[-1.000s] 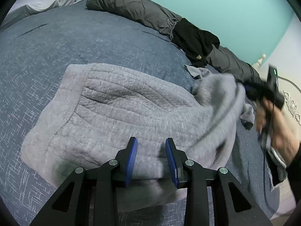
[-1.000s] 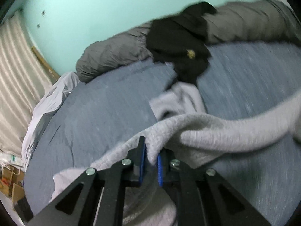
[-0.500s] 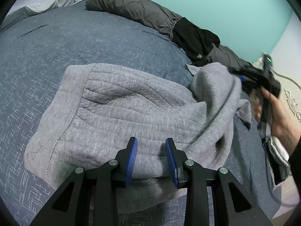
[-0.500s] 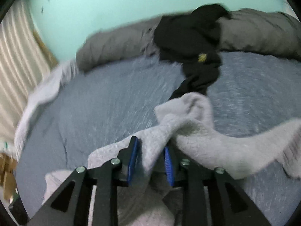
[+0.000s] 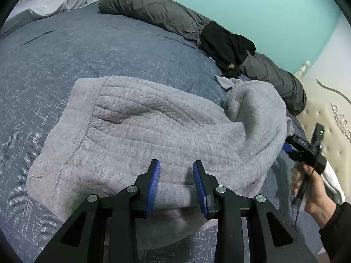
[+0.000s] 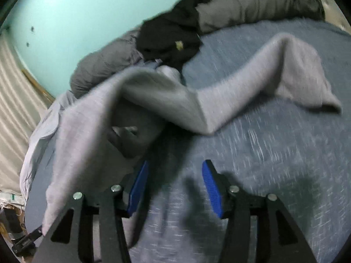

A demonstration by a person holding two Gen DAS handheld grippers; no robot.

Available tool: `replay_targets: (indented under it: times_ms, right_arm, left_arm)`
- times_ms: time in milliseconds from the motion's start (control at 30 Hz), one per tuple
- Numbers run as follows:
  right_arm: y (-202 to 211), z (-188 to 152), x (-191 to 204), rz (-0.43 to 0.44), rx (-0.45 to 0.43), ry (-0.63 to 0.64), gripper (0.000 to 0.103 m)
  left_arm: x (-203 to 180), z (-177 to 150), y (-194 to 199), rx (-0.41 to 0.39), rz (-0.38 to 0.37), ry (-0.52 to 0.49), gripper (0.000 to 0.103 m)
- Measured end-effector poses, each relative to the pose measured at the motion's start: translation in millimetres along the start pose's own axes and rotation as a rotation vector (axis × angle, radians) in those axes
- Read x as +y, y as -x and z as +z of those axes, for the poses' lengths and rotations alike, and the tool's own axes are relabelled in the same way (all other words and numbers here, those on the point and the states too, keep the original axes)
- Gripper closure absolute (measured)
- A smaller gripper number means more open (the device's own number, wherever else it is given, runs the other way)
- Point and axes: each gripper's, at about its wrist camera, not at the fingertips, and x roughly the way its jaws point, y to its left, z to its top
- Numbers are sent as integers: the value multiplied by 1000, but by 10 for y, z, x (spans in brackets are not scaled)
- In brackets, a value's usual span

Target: Fold clothes

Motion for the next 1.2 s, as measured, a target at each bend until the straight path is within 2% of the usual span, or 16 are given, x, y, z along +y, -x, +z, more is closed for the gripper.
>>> replay_targets:
  times_ms: [267,433,500,533,600,667,833,1033,1200]
  right_arm:
    - [-509,293,409,19,71,66,51]
    - [-774,343,533,16,98,69,51]
    - [-805,356,563,40,91,64,60]
    - [-812,366,586,59,83,61,72]
    - [-798,371,639,62,76,80,84]
    - [-754,372,683,57,71,100,90]
    - [-529,399,748,66,60,128,93]
    - [62,580,827,34,84,200,93]
    - [634,923,954,-22,107,273,94]
  left_arm:
    - [-53,-7,-49,3,21,-23,69]
    - [-40,-10,-38,4,17,-23,69]
    - [-32,-12,-36,5,17,-22,69]
    - [-31,-10,-35,5,16,-21,69]
    - [-24,-10,-31,5,15,-18,69]
    - [-17,-13,-25,5,14,-16,69]
    - [-22,-4,-11,2,13,-12,69]
    - [-66,12,37,-8,8,-21,69]
    - [-162,22,104,-21,6,-44,69]
